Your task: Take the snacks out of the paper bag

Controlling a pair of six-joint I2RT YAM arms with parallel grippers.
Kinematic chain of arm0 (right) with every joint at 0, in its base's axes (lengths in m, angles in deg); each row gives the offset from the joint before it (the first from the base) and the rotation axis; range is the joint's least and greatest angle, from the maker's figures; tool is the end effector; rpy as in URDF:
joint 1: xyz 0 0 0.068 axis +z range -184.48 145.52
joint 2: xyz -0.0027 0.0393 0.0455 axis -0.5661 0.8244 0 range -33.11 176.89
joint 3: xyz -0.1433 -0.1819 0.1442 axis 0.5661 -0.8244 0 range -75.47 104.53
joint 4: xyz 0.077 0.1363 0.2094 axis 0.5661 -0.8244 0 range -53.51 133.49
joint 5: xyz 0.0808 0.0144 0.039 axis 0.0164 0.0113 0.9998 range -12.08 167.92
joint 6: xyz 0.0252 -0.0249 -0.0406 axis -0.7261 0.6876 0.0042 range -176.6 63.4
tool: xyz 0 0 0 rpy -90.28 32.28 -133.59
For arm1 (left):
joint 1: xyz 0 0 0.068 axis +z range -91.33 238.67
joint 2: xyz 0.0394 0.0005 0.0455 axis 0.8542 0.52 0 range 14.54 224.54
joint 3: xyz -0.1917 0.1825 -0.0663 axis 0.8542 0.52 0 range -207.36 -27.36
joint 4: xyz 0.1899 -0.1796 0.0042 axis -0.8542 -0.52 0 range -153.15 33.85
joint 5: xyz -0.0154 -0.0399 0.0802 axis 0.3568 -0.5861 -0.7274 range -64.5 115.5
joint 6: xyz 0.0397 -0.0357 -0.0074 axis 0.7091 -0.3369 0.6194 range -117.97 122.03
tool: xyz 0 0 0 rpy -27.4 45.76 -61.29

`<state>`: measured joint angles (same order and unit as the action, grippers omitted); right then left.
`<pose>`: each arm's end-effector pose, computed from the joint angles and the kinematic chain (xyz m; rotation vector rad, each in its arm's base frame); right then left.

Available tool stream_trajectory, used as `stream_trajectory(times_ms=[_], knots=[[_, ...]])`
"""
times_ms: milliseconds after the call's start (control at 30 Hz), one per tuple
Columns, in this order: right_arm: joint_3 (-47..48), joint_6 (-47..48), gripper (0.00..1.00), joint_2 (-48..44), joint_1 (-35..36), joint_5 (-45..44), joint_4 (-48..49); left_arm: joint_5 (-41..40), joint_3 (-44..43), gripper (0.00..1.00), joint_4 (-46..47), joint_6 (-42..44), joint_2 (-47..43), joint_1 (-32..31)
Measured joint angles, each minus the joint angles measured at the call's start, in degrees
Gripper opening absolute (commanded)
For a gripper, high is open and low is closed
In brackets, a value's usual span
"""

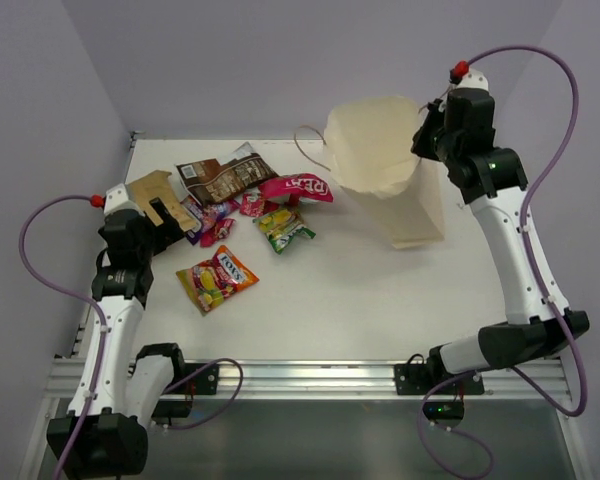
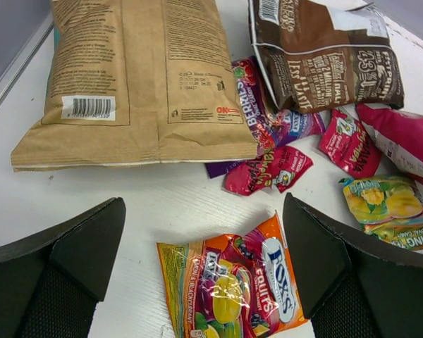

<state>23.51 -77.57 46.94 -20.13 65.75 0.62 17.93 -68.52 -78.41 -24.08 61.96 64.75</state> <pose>0.2791 0.0637 0.4656 0.2511 1.9678 0.1891 0.1859 0.0245 0.2887 -0.6500 1.9597 -0.0788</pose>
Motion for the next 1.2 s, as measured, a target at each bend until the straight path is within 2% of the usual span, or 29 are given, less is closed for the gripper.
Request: stream_trajectory(times_ms=[167,300,567,767,900,933,1000,1033,1133,1200], knots=[[9.5,-3.6,0.0,8.1,-2.3,3.5,1.3,1.7,0.4,1.0,0.8,2.8,-1.7,-2.1],[10.6,-6.8,0.0,11.7,-5.6,7.1,5.4,3.0,2.3,1.0,1.8,5.0,-3.1,-3.8],[0.7,-11.6,0.0,17.1,-9.9,11.5,18.7,3.6,4.5,1.0,2.4,7.6,-3.8,-5.0],[-2.7,-11.7,0.07,23.0,-10.0,13.2,23.6,4.0,4.5,1.0,3.3,7.9,-4.0,-5.0],[-4.4,-11.6,0.2,23.4,-10.3,13.4,24.7,4.1,4.5,1.0,3.5,8.0,-4.0,-5.0],[-4.6,-11.6,0.31,23.3,-10.4,13.4,24.8,4.2,4.5,1.0,3.7,8.0,-4.0,-5.0],[-4.7,-11.1,0.41,23.1,-10.8,13.3,24.6,4.2,4.5,1.0,3.8,8.0,-4.0,-5.0],[-4.7,-10.8,0.52,22.9,-10.9,13.2,24.3,4.2,4.5,1.0,3.9,8.0,-4.0,-5.0],[-4.6,-9.2,0.68,21.3,-11.1,13.2,22.8,4.4,4.5,1.0,3.9,8.0,-4.0,-5.0],[-4.3,-8.3,0.76,19.9,-11.1,13.2,21.5,4.4,4.5,1.0,4.0,8.0,-3.9,-5.0]])
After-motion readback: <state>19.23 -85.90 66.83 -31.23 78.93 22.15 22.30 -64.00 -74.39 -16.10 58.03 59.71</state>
